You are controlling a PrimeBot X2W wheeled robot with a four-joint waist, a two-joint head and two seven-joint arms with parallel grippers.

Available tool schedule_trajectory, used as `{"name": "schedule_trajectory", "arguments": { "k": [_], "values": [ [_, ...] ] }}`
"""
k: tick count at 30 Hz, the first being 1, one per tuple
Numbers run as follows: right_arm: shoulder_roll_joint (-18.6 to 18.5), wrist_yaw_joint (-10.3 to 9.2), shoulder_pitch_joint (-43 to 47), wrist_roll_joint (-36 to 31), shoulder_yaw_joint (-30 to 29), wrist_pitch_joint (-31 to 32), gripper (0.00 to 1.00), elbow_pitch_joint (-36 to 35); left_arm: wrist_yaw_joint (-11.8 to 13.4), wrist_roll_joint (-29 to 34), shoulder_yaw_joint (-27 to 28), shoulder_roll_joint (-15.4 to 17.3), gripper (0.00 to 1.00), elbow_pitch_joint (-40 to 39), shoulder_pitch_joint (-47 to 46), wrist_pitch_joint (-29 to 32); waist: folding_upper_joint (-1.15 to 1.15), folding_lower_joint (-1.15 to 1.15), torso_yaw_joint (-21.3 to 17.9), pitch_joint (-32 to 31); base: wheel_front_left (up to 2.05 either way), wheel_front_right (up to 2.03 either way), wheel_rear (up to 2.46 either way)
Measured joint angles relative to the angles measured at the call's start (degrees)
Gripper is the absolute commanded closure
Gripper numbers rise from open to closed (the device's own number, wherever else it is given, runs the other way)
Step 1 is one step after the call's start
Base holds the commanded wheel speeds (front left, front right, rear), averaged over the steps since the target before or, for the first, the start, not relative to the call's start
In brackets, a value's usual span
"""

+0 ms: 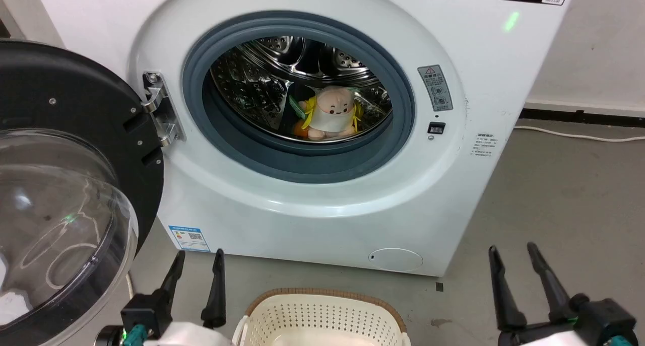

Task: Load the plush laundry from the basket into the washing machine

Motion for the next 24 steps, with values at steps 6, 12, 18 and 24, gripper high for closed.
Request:
{"name": "schedule_trajectory", "arguments": {
  "k": [6,12,18,24],
  "values": [
    [0.01,0.00,0.50,-2.18,1.14,0.00,0.00,0.49,0.27,1.45,1.90,-0.77,0.00,-0.52,1.35,0.00,0.00,0.01,-0.25,-0.32,0.00,0.00,0.00],
    [0.00,0.00,0.47,-2.10,1.03,0.02,1.00,0.91,0.51,2.03,2.53,-1.59,1.00,-1.11,1.57,0.04,0.00,0.01,-0.23,-0.36,0.00,0.00,0.00],
    [0.00,0.01,0.46,-2.34,0.96,0.60,1.00,0.90,0.51,2.09,2.47,-1.67,1.00,-1.27,1.57,0.62,0.00,0.01,-0.22,-0.36,0.00,0.00,0.00],
    [0.00,0.01,0.44,-2.52,0.87,1.24,1.00,0.89,0.51,2.68,2.53,-1.72,1.00,-1.62,1.57,1.14,0.00,0.01,-0.21,-0.35,0.00,0.00,0.00]
  ]
}}
